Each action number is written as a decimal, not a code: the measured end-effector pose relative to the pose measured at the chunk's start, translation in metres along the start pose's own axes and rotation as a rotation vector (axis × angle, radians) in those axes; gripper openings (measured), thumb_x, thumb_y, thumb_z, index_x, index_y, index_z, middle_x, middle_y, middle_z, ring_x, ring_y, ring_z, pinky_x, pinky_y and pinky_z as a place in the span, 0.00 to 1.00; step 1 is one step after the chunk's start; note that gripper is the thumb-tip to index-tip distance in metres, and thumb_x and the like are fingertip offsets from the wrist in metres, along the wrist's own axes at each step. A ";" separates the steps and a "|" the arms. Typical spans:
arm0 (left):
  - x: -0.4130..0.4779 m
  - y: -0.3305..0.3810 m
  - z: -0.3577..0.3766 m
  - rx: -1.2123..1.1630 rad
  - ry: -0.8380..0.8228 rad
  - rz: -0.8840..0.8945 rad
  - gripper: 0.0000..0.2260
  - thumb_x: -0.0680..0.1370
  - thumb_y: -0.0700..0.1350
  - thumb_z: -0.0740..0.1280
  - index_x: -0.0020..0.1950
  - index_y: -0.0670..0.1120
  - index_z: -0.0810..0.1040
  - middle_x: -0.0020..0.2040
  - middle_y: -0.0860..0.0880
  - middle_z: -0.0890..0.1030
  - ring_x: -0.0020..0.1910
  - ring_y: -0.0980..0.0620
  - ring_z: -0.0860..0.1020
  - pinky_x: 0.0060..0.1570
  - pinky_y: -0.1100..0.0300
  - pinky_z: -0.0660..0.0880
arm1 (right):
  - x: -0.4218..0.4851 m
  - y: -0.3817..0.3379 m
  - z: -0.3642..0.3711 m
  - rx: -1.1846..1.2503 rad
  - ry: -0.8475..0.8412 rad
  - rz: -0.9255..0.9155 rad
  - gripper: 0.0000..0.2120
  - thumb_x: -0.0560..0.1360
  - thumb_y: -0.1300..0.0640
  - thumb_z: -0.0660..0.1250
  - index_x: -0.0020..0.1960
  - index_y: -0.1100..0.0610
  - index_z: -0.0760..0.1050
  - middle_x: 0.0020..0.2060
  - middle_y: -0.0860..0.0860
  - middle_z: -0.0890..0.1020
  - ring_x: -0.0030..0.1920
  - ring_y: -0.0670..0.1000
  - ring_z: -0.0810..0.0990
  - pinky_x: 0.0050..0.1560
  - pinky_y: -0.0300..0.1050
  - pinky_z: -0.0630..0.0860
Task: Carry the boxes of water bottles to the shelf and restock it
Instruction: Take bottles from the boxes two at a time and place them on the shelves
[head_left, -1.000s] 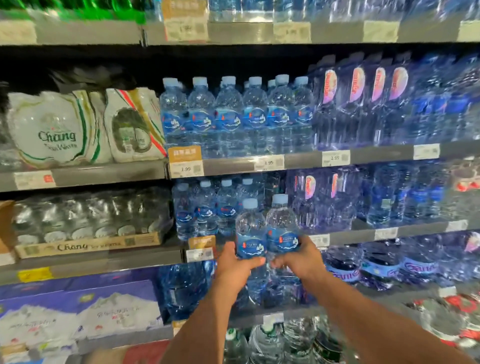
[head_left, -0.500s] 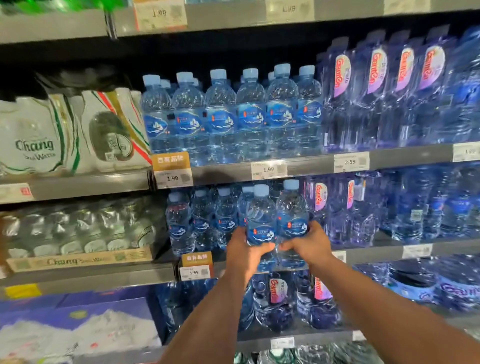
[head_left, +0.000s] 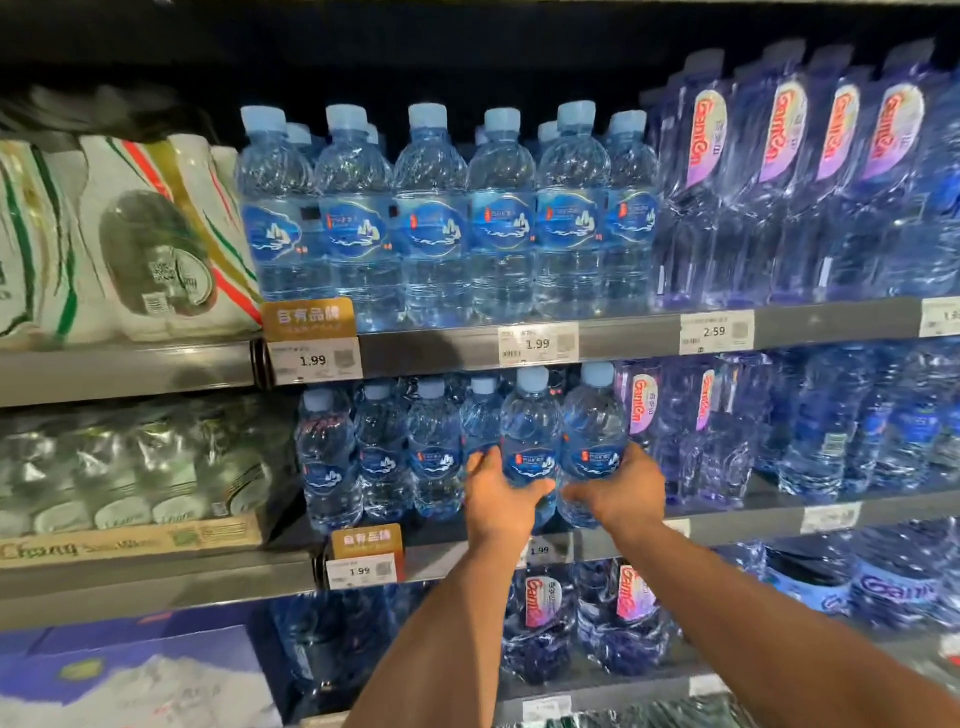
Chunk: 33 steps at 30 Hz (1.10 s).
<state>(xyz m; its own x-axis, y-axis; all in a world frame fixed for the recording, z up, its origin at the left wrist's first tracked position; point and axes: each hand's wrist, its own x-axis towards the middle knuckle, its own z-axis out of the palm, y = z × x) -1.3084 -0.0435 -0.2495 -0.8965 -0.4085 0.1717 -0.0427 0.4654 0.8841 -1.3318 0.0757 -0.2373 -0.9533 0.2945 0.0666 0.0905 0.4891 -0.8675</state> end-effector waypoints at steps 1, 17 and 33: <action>0.002 -0.002 0.003 -0.015 0.000 0.004 0.30 0.66 0.51 0.78 0.64 0.41 0.75 0.62 0.44 0.72 0.60 0.44 0.74 0.61 0.49 0.73 | 0.001 0.000 0.003 -0.009 0.006 0.003 0.33 0.54 0.57 0.84 0.55 0.60 0.74 0.51 0.56 0.81 0.52 0.56 0.80 0.54 0.53 0.78; 0.018 -0.016 0.026 0.086 0.030 -0.069 0.30 0.69 0.51 0.76 0.67 0.44 0.72 0.64 0.45 0.72 0.59 0.45 0.76 0.59 0.52 0.73 | 0.017 0.001 0.021 -0.081 0.047 0.035 0.23 0.62 0.62 0.78 0.54 0.62 0.73 0.52 0.56 0.80 0.51 0.56 0.79 0.42 0.42 0.70; 0.023 -0.013 0.034 0.138 0.108 -0.144 0.32 0.72 0.50 0.74 0.72 0.46 0.66 0.67 0.44 0.70 0.63 0.43 0.73 0.59 0.50 0.71 | 0.022 0.015 0.044 0.018 0.065 0.022 0.26 0.66 0.62 0.75 0.59 0.61 0.66 0.53 0.60 0.80 0.53 0.61 0.79 0.50 0.50 0.75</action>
<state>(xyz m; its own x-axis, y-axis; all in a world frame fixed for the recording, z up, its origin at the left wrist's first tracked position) -1.3434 -0.0327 -0.2716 -0.8246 -0.5569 0.0998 -0.2335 0.4957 0.8365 -1.3646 0.0531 -0.2707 -0.9302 0.3583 0.0792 0.1054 0.4676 -0.8776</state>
